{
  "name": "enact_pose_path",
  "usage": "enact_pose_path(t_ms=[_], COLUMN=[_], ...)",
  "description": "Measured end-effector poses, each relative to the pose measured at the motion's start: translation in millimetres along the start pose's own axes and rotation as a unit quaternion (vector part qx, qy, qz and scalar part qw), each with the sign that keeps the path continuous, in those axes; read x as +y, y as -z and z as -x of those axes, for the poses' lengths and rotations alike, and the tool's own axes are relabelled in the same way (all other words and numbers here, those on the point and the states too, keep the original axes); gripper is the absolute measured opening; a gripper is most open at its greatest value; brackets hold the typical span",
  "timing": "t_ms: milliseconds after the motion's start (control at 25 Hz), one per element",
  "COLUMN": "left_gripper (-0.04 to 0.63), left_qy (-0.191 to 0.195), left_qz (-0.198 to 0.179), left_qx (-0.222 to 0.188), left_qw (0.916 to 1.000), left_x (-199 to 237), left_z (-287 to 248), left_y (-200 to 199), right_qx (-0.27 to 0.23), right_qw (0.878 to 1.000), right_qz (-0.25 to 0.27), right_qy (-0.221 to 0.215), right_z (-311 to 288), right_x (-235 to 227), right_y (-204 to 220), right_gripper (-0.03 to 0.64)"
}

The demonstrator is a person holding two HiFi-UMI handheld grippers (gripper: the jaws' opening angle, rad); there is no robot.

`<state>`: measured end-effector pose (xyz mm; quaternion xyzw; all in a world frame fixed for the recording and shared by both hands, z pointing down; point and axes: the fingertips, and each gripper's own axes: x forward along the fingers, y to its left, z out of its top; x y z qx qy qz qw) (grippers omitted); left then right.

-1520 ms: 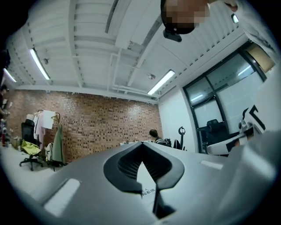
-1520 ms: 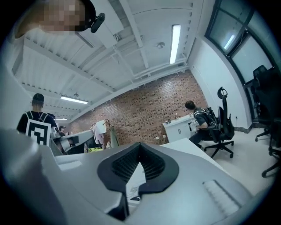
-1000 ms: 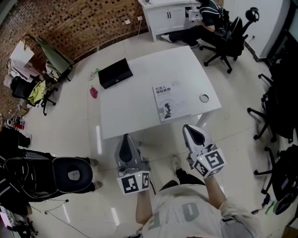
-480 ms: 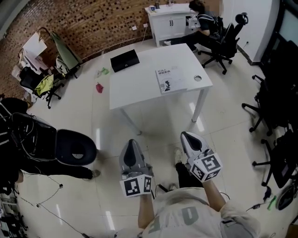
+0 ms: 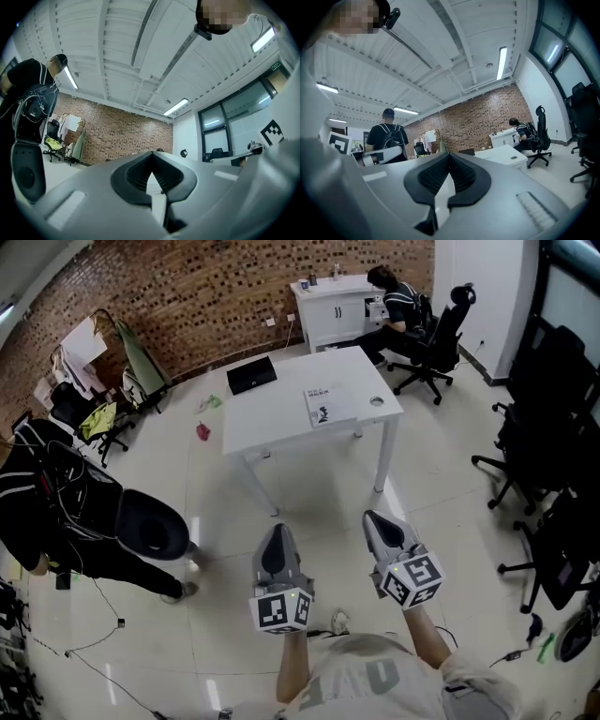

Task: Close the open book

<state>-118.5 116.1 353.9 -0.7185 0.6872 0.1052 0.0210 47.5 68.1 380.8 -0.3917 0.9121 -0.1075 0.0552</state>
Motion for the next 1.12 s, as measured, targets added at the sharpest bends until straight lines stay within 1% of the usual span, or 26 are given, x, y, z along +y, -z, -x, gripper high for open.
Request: enact_pose_path(t_ms=[80,200,320,400,520,680,800,880,1040,1120], left_gripper=[0.014,0.014,0.014,0.014,0.014,0.014,0.014,0.014,0.014,0.014], left_qy=[0.002,-0.004,-0.007,-0.001,0.007,0.015,0.013,0.009,0.000,0.000], left_qz=[0.004,0.006,0.001,-0.002,-0.010,-0.009,-0.014,-0.016,0.020,0.028], left_qx=[0.012,0.023,0.034,0.036,0.031,0.014,-0.006,-0.010,-0.005,-0.007], left_qw=[0.9999,0.9997,0.9994,0.9993,0.9994,0.9997,0.9998,0.9998,0.9998,0.9996], left_x=[-16.0,-38.2,-57.9,-72.4,-83.2,-83.5,-78.0,-69.6,-52.0,-47.5], left_z=[22.9,59.3,89.4,102.3,105.9,99.5,99.3,96.8,99.2,101.5], left_y=[2.8,6.7,13.3,15.4,10.8,-2.0,-17.5,-20.6,-12.2,-8.1], right_qx=[0.008,0.014,0.019,0.023,0.021,0.008,0.000,-0.003,0.001,0.004], right_qw=[1.000,1.000,1.000,1.000,1.000,1.000,1.000,1.000,1.000,1.000], right_qz=[-0.003,0.009,0.002,-0.002,-0.010,-0.004,-0.001,0.002,0.002,0.008], right_qy=[0.001,0.003,0.003,0.005,0.007,0.007,0.004,0.004,-0.008,-0.014], right_z=[22.8,58.0,93.4,113.2,125.6,132.4,131.5,125.5,117.9,114.8], right_x=[5.1,14.1,20.9,21.7,22.5,27.8,33.9,37.4,51.0,56.8], right_y=[6.0,9.2,17.4,23.3,23.7,15.8,8.8,4.8,8.3,11.9], right_gripper=[0.003,0.003,0.003,0.003,0.003,0.003,0.003,0.003,0.003,0.003])
